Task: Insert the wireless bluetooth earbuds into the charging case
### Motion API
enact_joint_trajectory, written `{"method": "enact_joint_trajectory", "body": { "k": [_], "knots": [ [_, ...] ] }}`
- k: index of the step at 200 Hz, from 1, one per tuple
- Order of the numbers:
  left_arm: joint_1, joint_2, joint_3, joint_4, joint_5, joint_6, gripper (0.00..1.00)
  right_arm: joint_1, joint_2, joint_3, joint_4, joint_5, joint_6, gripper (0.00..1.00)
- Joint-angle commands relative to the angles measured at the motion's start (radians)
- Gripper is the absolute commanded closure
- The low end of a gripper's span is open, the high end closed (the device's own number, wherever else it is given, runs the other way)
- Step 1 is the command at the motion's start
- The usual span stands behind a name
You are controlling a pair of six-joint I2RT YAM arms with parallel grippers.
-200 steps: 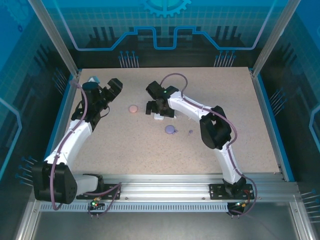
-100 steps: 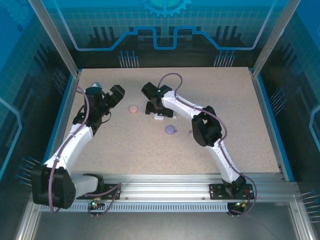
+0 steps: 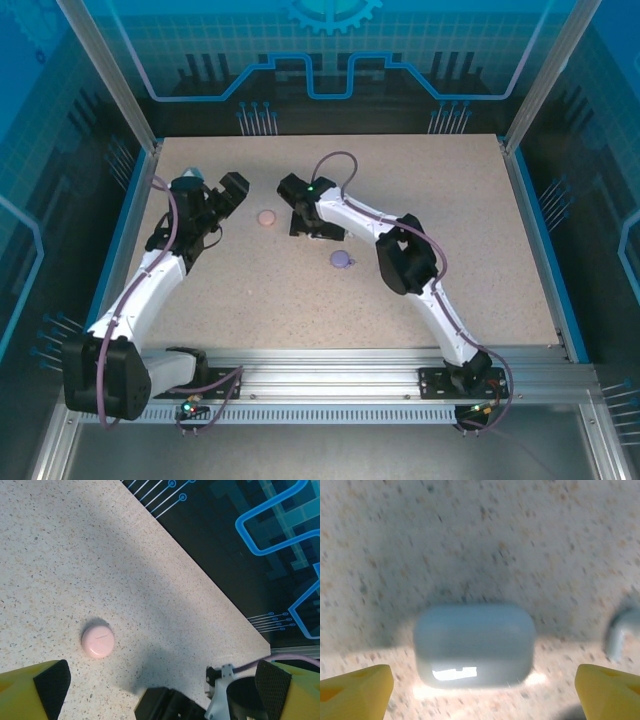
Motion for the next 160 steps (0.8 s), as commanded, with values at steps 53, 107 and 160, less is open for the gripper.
{"method": "enact_joint_trajectory", "body": {
  "k": [53,107,160],
  "knots": [
    [-0.016,-0.038,-0.012,-0.015,0.051,0.005,0.01,-0.014,-0.357,-0.477,0.221,-0.05,0.047,0.02],
    [-0.055,-0.026,-0.008,-0.009,0.053,0.013,0.01,-0.032,-0.313,-0.548,0.334,-0.15,0.027,0.02],
    [-0.079,-0.021,-0.005,-0.004,0.045,0.016,0.01,-0.023,-0.27,-0.531,0.345,-0.19,-0.004,0.02]
  ]
}}
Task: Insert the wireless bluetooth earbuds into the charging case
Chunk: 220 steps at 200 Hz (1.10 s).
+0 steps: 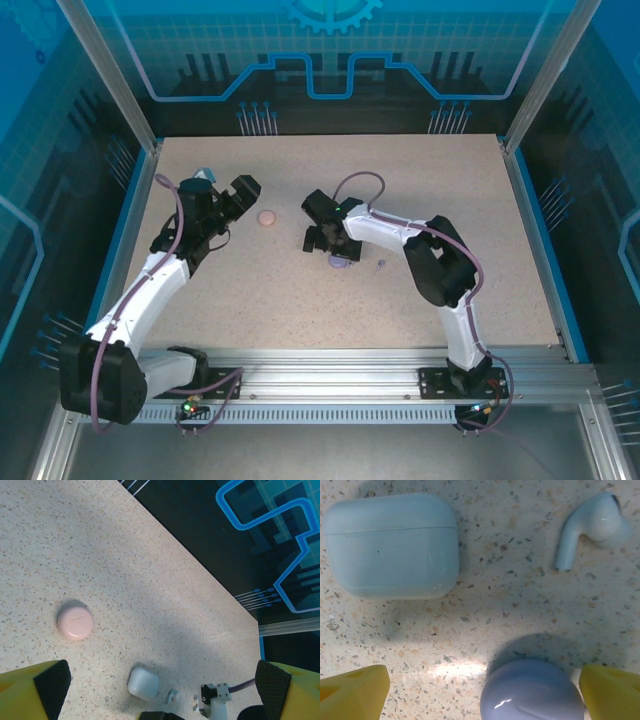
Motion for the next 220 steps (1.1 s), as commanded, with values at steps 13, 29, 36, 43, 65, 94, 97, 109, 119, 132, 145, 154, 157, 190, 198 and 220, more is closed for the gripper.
{"method": "enact_joint_trajectory", "body": {
  "k": [13,29,36,43,65,94,97,109,119,132,145,154,157,190,198,220],
  "knots": [
    [-0.009,-0.007,-0.005,-0.001,0.015,0.01,0.01,0.018,0.027,0.019,0.019,-0.043,-0.026,0.02],
    [-0.011,-0.007,-0.003,0.003,0.015,0.011,0.01,0.04,0.027,0.029,0.017,-0.047,-0.031,0.03],
    [-0.011,-0.007,-0.001,0.002,0.015,0.012,0.01,0.049,0.028,0.036,0.014,-0.051,-0.031,0.03],
    [-0.011,-0.008,0.0,-0.001,0.013,0.014,0.01,0.061,0.029,0.044,0.009,-0.05,-0.031,0.03],
    [-0.011,-0.008,0.003,-0.001,0.008,0.016,0.01,0.085,0.043,0.085,-0.051,-0.01,-0.009,0.02],
    [-0.012,-0.009,0.0,0.002,0.004,0.011,0.01,0.103,0.091,0.173,-0.179,0.055,0.068,0.03],
    [-0.012,-0.008,-0.002,0.002,0.002,0.01,0.01,0.104,0.097,0.183,-0.195,0.059,0.08,0.03],
    [-0.012,-0.013,-0.006,0.002,-0.006,0.008,0.01,0.108,0.119,0.218,-0.244,0.074,0.125,0.03],
    [-0.012,-0.017,-0.008,0.002,-0.011,0.006,0.01,0.113,0.125,0.227,-0.261,0.088,0.165,0.04],
    [-0.012,-0.022,-0.007,0.001,-0.017,0.006,0.01,0.121,0.123,0.222,-0.265,0.091,0.218,0.04],
    [-0.013,-0.022,-0.006,0.0,-0.017,0.008,0.01,0.12,0.13,0.222,-0.269,0.074,0.264,0.04],
    [-0.013,-0.023,-0.003,0.001,-0.018,0.007,0.01,0.121,0.138,0.226,-0.272,0.064,0.289,0.04],
    [-0.013,-0.023,-0.003,0.0,-0.017,0.008,0.01,0.121,0.141,0.226,-0.273,0.061,0.297,0.04],
    [-0.012,-0.026,0.005,0.002,-0.019,0.008,0.01,0.119,0.181,0.258,-0.271,0.046,0.29,0.07],
    [-0.012,-0.026,0.005,0.002,-0.019,0.007,0.01,0.119,0.19,0.269,-0.275,0.046,0.275,0.09],
    [-0.012,-0.031,0.005,0.004,-0.018,0.008,0.01,0.119,0.198,0.279,-0.279,0.041,0.231,0.14]
  ]
}}
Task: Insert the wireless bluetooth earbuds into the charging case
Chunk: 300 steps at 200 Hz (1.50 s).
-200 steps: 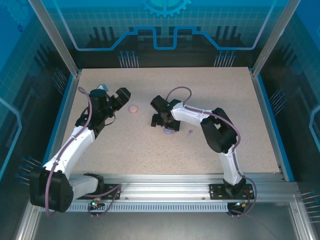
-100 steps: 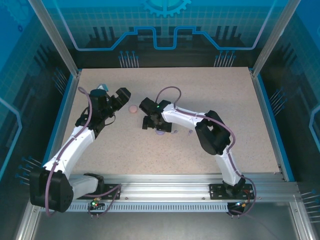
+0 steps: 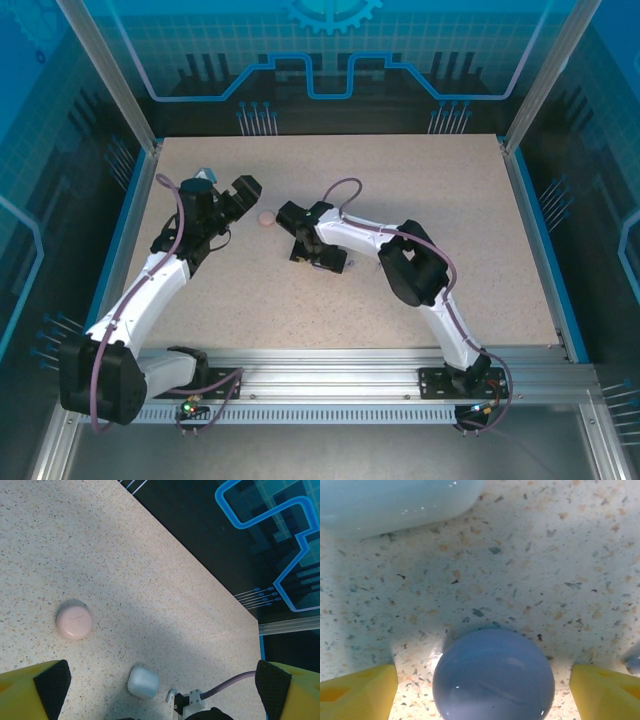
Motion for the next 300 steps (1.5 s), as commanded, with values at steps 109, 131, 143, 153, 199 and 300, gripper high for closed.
{"method": "enact_joint_trajectory", "body": {
  "k": [109,131,143,153,199,300],
  "knots": [
    [-0.008,-0.055,0.003,0.013,-0.008,0.003,0.01,0.001,0.044,0.053,0.007,-0.028,-0.506,0.5],
    [-0.009,-0.06,0.006,0.015,-0.005,-0.001,0.01,0.006,0.046,0.087,-0.036,-0.032,-0.608,0.5],
    [-0.008,-0.061,0.007,0.015,0.0,-0.003,0.01,0.006,0.07,0.102,-0.064,-0.028,-0.629,0.46],
    [-0.008,-0.063,0.008,0.016,0.002,-0.004,0.01,0.005,0.079,0.108,-0.079,-0.027,-0.63,0.42],
    [-0.008,-0.065,0.01,0.014,-0.003,-0.008,0.01,0.013,0.043,0.106,-0.062,-0.078,-0.483,0.19],
    [-0.008,-0.073,0.014,0.005,-0.015,-0.008,0.01,0.013,0.117,0.249,-0.175,-0.018,-0.03,0.18]
  ]
}}
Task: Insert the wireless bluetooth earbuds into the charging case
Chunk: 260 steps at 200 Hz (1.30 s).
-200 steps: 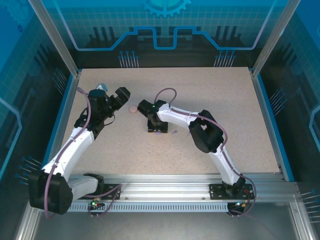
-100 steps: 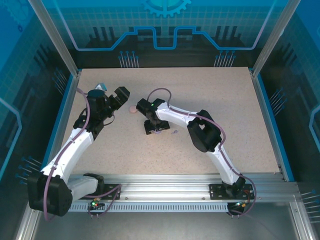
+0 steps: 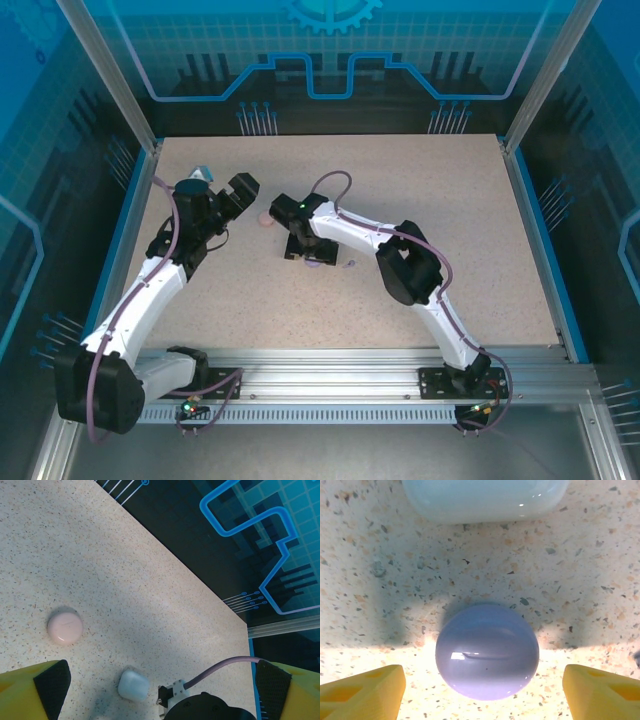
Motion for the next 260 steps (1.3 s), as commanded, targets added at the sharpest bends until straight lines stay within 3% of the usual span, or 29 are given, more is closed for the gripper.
{"method": "enact_joint_trajectory", "body": {
  "k": [1,141,203,260],
  "knots": [
    [-0.008,-0.026,0.014,0.0,-0.015,-0.006,0.01,0.007,0.059,0.076,-0.062,0.014,0.08,0.18],
    [-0.008,-0.041,0.012,0.003,0.002,0.006,0.01,-0.006,0.118,0.072,-0.073,0.059,-0.048,0.32],
    [-0.008,-0.046,0.011,-0.02,0.087,0.021,0.01,-0.022,0.07,-0.028,0.013,0.05,-0.152,0.28],
    [-0.008,-0.053,0.014,-0.053,0.116,0.039,0.01,-0.037,0.072,-0.037,0.013,0.079,-0.271,0.31]
  ]
}}
